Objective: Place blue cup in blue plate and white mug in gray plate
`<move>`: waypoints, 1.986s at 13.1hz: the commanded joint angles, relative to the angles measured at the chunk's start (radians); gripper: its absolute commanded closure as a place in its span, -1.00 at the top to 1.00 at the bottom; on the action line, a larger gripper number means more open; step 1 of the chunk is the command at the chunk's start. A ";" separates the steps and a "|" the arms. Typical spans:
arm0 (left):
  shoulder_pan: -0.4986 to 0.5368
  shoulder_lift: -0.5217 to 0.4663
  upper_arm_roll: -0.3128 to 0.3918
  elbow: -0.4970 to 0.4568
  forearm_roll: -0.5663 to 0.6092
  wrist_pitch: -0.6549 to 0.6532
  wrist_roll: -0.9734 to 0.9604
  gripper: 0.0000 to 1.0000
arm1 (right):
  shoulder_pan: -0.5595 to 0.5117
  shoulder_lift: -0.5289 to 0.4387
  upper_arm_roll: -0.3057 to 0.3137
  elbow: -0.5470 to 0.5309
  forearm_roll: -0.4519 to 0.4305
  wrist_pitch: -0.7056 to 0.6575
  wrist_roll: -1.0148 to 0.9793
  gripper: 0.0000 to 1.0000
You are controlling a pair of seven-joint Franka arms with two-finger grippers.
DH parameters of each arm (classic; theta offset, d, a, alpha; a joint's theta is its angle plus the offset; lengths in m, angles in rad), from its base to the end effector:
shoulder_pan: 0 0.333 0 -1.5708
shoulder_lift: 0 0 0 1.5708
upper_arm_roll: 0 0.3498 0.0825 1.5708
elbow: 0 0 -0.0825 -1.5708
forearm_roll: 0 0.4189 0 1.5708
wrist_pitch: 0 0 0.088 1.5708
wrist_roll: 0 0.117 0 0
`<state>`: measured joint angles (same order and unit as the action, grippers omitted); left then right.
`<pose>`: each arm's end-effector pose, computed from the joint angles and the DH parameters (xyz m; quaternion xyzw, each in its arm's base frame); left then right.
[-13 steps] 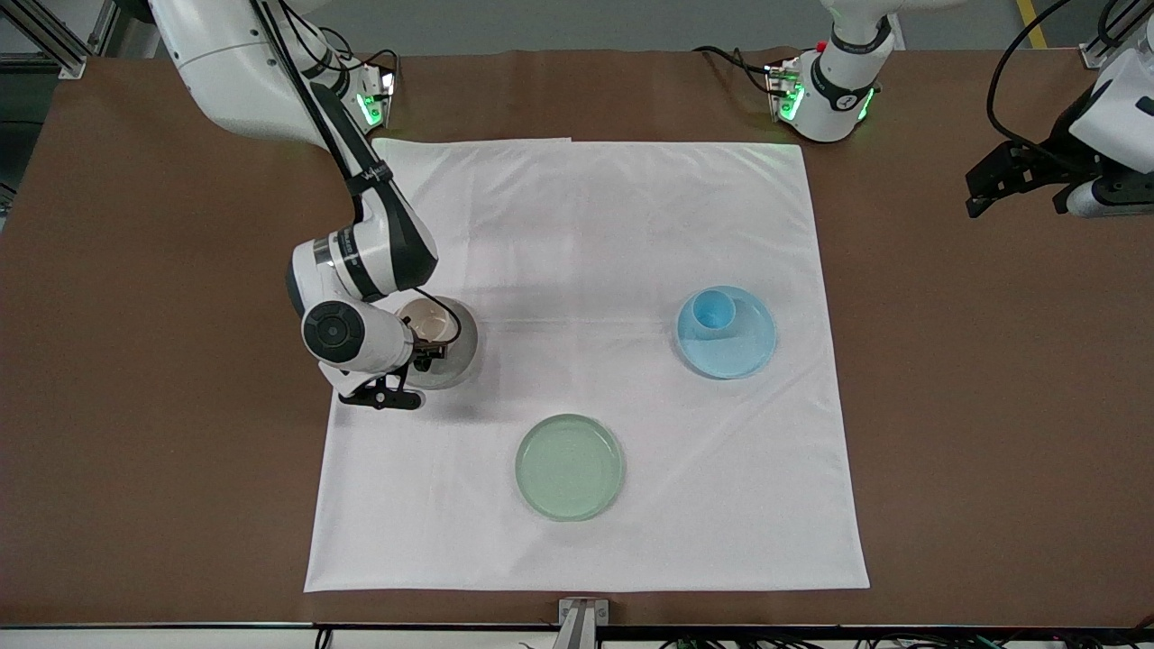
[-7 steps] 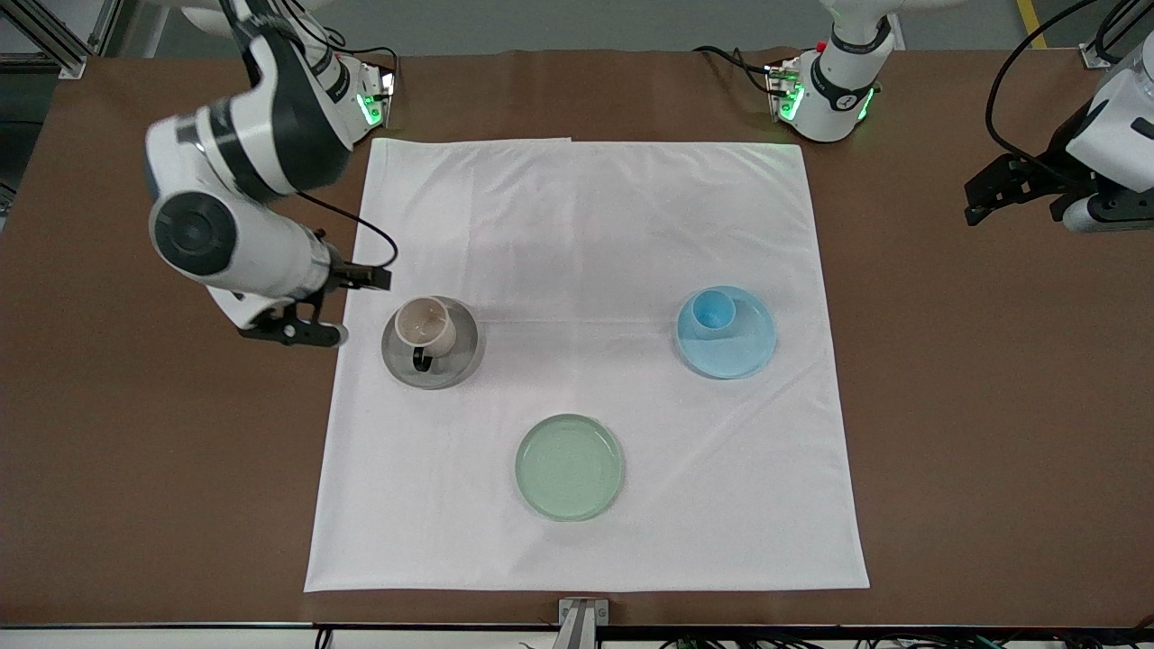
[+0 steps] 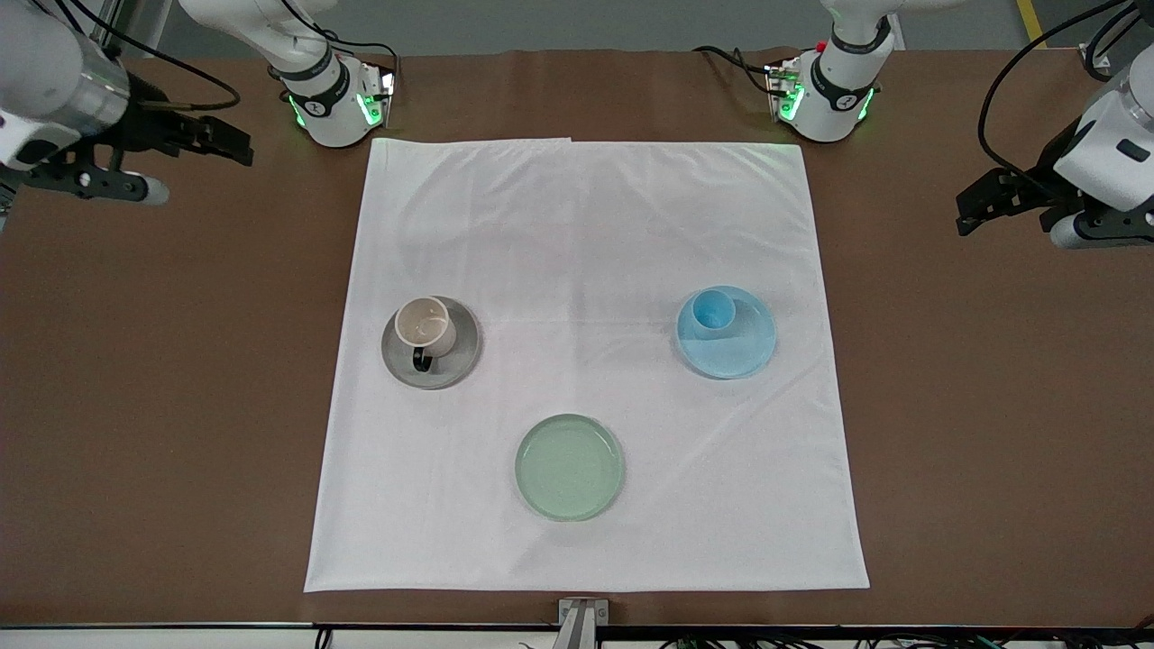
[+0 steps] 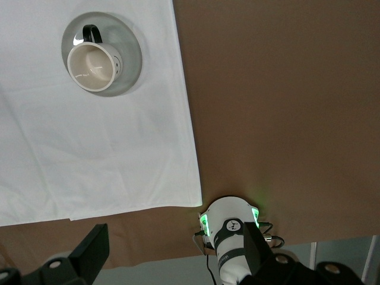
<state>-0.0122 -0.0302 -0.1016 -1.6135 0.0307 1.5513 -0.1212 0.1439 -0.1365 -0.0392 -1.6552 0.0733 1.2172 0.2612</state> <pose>0.5726 -0.0627 0.6426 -0.9997 -0.0038 0.0140 0.0187 0.4938 0.0607 0.6575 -0.9855 0.0693 0.1546 0.0105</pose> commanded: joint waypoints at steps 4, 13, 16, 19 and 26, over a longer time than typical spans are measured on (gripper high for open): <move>0.008 0.007 -0.001 0.003 -0.025 0.030 0.008 1.00 | -0.064 -0.124 0.019 -0.040 -0.093 -0.012 -0.065 1.00; 0.023 0.013 0.000 0.020 -0.025 0.036 0.012 1.00 | -0.073 -0.123 0.007 0.023 -0.101 0.005 -0.145 1.00; 0.032 0.016 0.000 0.021 -0.023 0.038 0.017 1.00 | -0.075 -0.121 -0.040 0.056 -0.102 0.041 -0.259 1.00; 0.029 0.047 -0.001 0.021 -0.023 0.076 0.012 1.00 | -0.076 -0.055 -0.053 0.156 -0.144 0.068 -0.290 1.00; 0.031 0.053 -0.001 0.020 -0.023 0.084 0.023 1.00 | -0.090 0.127 -0.053 0.261 -0.139 0.188 -0.284 1.00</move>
<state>0.0091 0.0268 -0.0997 -1.5994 0.0303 1.6313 -0.1176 0.0773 -0.0651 -0.1011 -1.4723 -0.0755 1.4257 -0.0114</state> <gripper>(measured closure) 0.000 0.000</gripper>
